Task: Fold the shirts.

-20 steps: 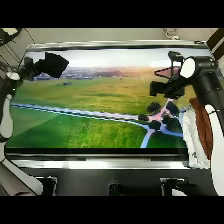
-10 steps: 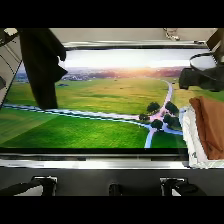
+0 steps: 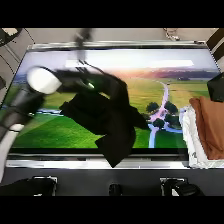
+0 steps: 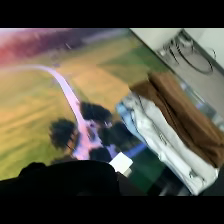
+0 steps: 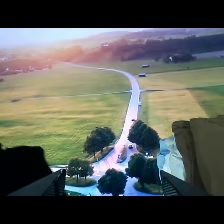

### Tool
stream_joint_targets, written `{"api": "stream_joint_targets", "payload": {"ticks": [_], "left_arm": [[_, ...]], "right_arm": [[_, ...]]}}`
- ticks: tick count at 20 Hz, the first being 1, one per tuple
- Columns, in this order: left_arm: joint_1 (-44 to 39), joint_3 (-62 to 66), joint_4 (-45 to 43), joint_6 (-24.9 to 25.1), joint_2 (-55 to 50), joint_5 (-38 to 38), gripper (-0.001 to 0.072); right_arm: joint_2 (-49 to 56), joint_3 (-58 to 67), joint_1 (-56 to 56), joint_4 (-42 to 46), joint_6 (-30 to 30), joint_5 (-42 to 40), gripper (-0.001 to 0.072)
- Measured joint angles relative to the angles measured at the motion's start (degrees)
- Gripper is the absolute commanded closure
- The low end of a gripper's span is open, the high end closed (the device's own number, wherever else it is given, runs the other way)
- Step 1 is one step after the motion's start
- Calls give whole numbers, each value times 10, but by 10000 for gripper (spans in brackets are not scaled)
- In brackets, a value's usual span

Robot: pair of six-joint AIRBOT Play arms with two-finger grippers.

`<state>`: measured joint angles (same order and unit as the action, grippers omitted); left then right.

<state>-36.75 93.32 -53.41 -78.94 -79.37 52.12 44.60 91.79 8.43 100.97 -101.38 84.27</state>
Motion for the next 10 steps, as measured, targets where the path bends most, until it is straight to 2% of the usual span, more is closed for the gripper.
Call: {"api": "stream_joint_targets", "payload": {"ticks": [1,2,5,10], "left_arm": [[-28,-13,0,-4,-16,-7,49],[-46,-20,-2,-6,-28,-10,6],[-39,-9,-28,-30,-45,-1,16],[157,47,-99,-73,-52,109,19]], "right_arm": [[-3,0,0,0,0,5,40],[-5,0,0,0,0,10,40],[5,-2,0,-7,-1,33,40],[60,-55,0,-115,-3,104,39]]}}
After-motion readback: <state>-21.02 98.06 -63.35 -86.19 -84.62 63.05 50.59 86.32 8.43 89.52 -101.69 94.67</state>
